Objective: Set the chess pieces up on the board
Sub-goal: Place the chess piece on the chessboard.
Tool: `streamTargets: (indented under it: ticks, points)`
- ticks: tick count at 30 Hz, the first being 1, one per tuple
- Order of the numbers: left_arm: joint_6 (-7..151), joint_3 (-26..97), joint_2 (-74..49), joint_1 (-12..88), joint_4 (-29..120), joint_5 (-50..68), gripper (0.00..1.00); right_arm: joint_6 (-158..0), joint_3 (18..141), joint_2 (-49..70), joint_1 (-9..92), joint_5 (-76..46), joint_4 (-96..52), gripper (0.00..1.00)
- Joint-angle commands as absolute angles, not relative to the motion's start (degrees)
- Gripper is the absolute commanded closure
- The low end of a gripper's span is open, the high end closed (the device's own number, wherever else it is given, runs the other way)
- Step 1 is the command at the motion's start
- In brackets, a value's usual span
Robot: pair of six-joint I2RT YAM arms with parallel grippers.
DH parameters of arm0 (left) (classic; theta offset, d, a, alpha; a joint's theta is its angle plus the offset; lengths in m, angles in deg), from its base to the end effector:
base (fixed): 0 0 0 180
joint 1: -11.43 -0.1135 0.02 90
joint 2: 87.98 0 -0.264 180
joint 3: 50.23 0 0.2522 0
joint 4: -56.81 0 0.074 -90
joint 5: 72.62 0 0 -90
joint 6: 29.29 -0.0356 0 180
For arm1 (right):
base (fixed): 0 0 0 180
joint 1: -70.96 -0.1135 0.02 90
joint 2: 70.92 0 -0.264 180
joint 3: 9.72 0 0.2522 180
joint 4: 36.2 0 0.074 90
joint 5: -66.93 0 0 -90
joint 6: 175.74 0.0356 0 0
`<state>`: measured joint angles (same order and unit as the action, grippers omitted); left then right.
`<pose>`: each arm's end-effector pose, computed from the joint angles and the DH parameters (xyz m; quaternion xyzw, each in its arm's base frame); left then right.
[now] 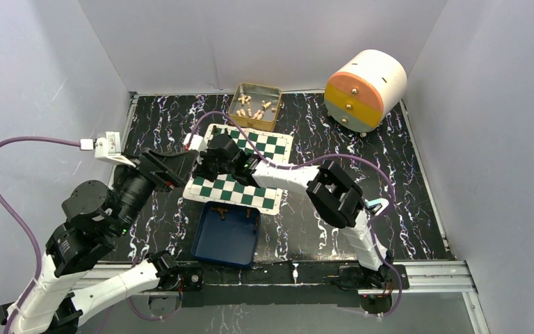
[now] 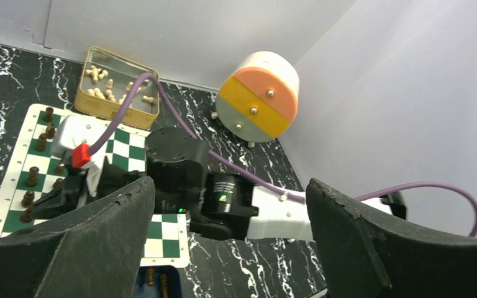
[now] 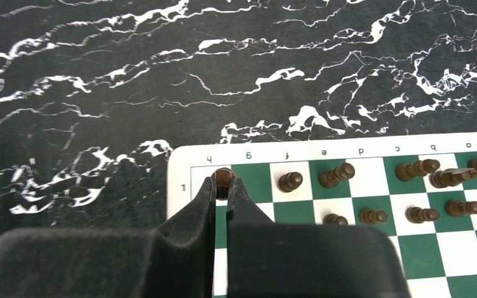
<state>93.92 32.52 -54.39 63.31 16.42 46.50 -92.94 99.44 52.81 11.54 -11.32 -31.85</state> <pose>0.0562 -0.0435 0.4664 -0.0861 0.6527 -0.3762 0.6520 0.2551 0.4459 0.2343 -0.4942 0.6438 0.3293 0.4826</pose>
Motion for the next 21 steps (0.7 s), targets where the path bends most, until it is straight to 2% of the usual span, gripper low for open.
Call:
streamTargets:
  ticks: [1, 21]
  points:
    - [94.9, 34.6, -54.9, 63.3, 18.2, 46.2, 0.12, -97.8, 104.5, 56.0, 11.0, -14.4, -33.5, 0.98]
    - [96.0, 34.6, -56.5, 63.4, 18.8, 43.8, 0.12, -98.4, 109.1, 62.5, 10.5, -16.8, -31.9, 0.96]
